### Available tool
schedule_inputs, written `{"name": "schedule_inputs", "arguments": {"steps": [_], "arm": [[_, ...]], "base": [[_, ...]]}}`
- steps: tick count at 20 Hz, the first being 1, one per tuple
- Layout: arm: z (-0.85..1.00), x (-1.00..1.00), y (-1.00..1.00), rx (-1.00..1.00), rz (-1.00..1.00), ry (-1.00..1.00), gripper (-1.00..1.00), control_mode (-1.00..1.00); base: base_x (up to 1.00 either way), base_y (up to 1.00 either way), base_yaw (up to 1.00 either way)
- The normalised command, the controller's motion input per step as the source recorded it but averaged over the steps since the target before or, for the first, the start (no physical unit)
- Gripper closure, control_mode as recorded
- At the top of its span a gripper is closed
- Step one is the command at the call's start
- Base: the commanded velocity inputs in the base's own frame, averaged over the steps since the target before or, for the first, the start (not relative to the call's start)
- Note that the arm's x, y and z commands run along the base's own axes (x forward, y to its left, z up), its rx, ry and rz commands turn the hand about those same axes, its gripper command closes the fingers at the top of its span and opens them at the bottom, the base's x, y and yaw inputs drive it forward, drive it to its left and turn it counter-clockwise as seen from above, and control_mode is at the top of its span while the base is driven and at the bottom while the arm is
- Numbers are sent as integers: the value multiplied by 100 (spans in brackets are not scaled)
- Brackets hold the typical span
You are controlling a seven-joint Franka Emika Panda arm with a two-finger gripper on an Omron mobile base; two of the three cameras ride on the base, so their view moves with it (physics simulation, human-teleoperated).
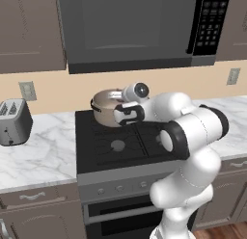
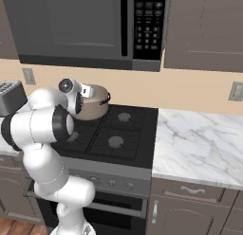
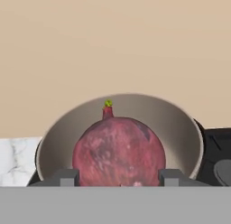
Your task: Turn on the burner for the pot on the stove. Wait thirty seconds for the pot to heat up. Then add the onion to the pot.
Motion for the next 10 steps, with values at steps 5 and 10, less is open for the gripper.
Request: {"name": "schedule_inputs", "arguments": {"steps": [5, 10], "arm": [[-7, 22, 21, 0, 0, 0, 100, -100], [-16, 26, 15, 0, 0, 0, 100, -100]], "base": [[0, 0, 0], [0, 0, 0]]}}
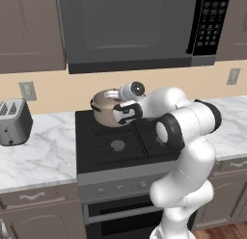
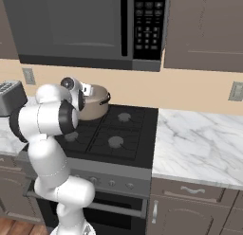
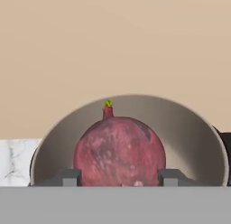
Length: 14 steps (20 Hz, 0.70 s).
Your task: Turn on the burner for the pot on the stove. Wait thirty seconds for the pot to heat up. Then add the onion to the pot.
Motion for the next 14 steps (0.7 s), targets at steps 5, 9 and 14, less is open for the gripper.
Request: {"name": "schedule_inputs", "arguments": {"steps": [5, 9, 14], "arm": [[-18, 24, 16, 0, -1, 0, -100, -100], [0, 0, 0, 0, 0, -1, -100, -100], [0, 0, 0, 0, 0, 0, -100, -100]], "base": [[0, 0, 0], [0, 0, 0], [0, 0, 0]]}}
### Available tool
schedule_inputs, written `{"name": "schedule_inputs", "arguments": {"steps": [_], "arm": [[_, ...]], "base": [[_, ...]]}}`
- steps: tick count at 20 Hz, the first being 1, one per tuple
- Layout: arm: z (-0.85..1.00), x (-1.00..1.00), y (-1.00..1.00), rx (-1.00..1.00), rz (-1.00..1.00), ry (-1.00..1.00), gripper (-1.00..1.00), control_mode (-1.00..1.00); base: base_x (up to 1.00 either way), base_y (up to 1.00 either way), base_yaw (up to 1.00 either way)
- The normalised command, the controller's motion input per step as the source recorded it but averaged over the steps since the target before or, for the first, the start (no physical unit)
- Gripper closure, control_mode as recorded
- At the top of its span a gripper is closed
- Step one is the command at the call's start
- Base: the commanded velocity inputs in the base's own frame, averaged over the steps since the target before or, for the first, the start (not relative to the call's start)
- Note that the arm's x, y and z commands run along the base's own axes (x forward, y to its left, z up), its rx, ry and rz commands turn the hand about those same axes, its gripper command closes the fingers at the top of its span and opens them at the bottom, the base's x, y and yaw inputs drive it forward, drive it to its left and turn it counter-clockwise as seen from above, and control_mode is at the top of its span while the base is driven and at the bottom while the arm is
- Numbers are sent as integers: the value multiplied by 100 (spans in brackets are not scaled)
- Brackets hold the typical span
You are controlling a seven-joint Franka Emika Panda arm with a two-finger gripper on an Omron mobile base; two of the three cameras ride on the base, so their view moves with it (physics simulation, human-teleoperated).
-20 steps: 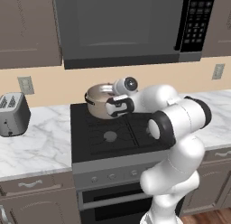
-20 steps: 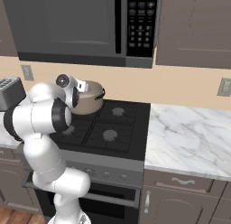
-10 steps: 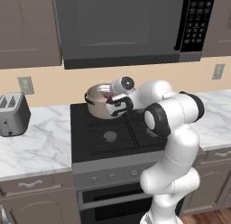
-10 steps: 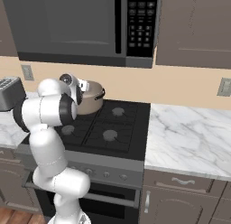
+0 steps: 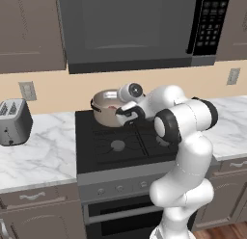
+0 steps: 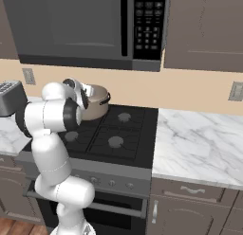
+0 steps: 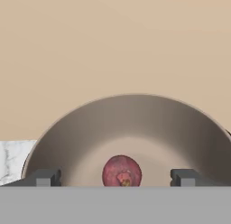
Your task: Turn on the burner for the pot on the stove. Wait thirty seconds for the pot to heat up. Then add the onion to the pot.
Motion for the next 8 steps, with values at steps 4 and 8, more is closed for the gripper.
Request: {"name": "schedule_inputs", "arguments": {"steps": [4, 8], "arm": [[6, -35, 0, 0, 0, -8, -100, -100], [52, -79, 0, 0, 0, -34, -100, -100]], "base": [[0, 0, 0], [0, 0, 0]]}}
